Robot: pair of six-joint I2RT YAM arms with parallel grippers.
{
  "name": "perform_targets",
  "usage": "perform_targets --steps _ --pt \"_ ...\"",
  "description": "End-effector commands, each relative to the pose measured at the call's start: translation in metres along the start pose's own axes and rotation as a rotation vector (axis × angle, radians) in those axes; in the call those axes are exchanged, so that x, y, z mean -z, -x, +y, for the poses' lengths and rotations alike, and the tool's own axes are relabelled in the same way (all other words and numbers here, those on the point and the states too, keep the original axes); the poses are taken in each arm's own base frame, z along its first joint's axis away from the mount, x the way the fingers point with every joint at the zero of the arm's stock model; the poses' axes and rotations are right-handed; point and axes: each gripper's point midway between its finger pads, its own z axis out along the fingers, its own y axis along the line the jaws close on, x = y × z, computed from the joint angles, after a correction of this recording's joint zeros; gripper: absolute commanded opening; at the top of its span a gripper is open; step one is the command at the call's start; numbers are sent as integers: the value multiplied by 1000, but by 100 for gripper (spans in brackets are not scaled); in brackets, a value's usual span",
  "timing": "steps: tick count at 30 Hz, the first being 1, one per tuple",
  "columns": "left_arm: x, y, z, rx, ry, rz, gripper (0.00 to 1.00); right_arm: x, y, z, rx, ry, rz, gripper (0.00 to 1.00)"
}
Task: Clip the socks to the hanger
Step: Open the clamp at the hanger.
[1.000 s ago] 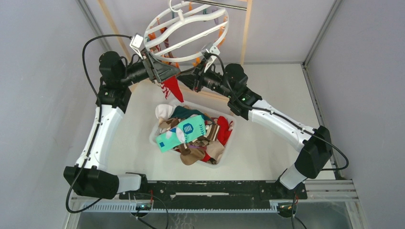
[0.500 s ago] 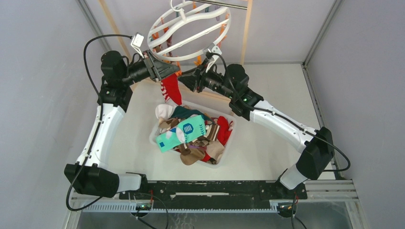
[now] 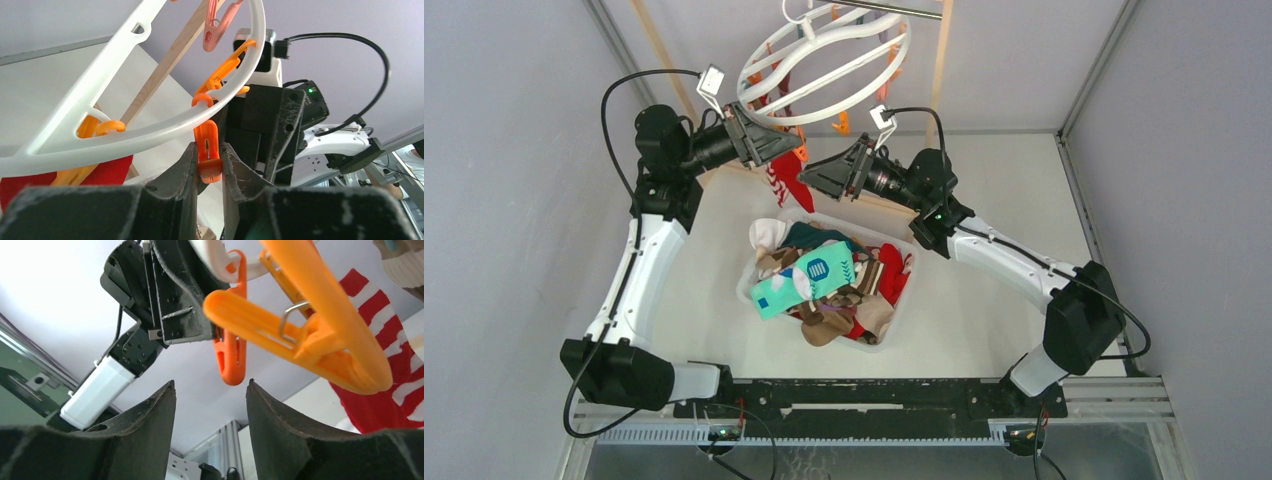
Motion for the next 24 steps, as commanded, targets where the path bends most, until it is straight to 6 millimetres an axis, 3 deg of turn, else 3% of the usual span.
perform_targets --steps 1,15,20,21,23,24 --pt "2 2 -22 -22 -74 16 17 -2 19 22 -78 113 -77 61" --pt "4 -1 -24 -5 -86 23 17 -10 31 12 -168 146 -189 38" --pt "4 -1 -23 -6 -78 16 18 -11 30 9 -171 144 -189 24" --pt "4 -1 -21 -5 -70 12 23 -11 31 9 -166 143 -192 20" --pt "5 -2 -17 11 -32 10 55 -11 33 9 -143 132 -200 12" --pt "6 -2 -14 12 -3 8 60 -11 33 6 -127 114 -202 10"
